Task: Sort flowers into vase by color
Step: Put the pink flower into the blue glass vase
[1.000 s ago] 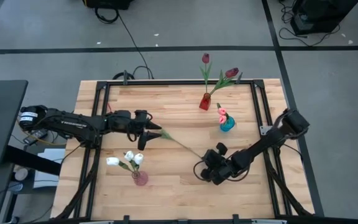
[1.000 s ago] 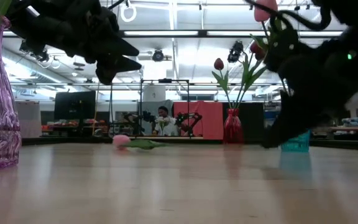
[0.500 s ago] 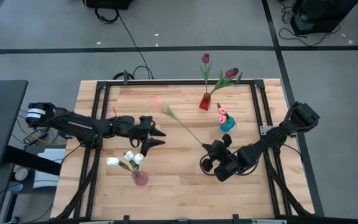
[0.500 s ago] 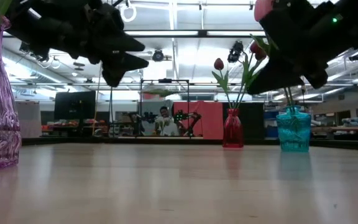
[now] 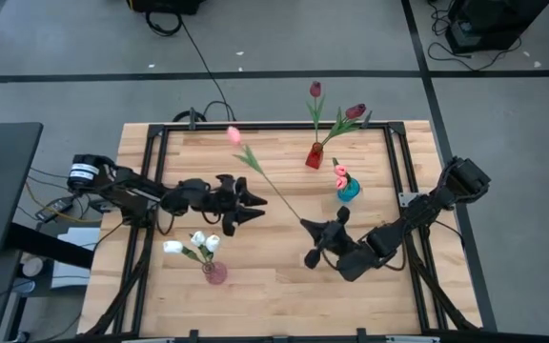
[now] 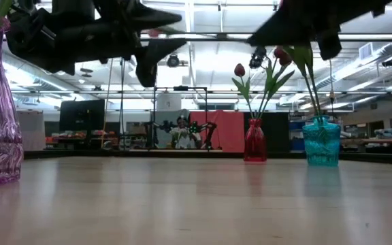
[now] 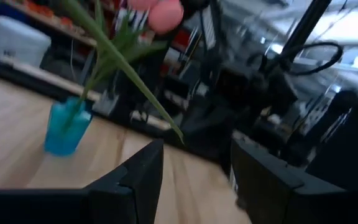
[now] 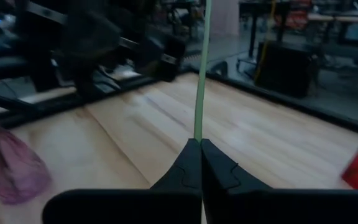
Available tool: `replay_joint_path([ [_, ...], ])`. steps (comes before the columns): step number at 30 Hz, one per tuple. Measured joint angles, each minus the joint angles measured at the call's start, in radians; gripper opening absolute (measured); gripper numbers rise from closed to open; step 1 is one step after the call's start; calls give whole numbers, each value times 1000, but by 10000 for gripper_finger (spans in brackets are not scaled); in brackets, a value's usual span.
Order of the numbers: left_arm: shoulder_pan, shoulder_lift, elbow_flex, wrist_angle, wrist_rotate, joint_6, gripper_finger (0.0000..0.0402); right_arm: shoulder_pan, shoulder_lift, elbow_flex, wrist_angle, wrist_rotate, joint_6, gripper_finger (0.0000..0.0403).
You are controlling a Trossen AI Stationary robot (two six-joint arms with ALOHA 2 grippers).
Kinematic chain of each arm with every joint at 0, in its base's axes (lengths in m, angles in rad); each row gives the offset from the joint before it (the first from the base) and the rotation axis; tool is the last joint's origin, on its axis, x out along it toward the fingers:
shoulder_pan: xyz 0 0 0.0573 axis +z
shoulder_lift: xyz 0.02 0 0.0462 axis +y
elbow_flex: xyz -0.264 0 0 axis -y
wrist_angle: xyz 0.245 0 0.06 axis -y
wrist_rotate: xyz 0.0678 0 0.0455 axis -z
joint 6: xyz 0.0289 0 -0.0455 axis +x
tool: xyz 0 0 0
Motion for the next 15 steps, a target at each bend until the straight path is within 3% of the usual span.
replay_joint_path([
  [7, 0, 1, 1, 153, -35, 31, 199, 4, 0, 0, 186, -55, -184, 0],
  [15, 1, 1, 27, 154, -99, 51, 191, 4, 0, 0, 223, -93, -235, 0],
])
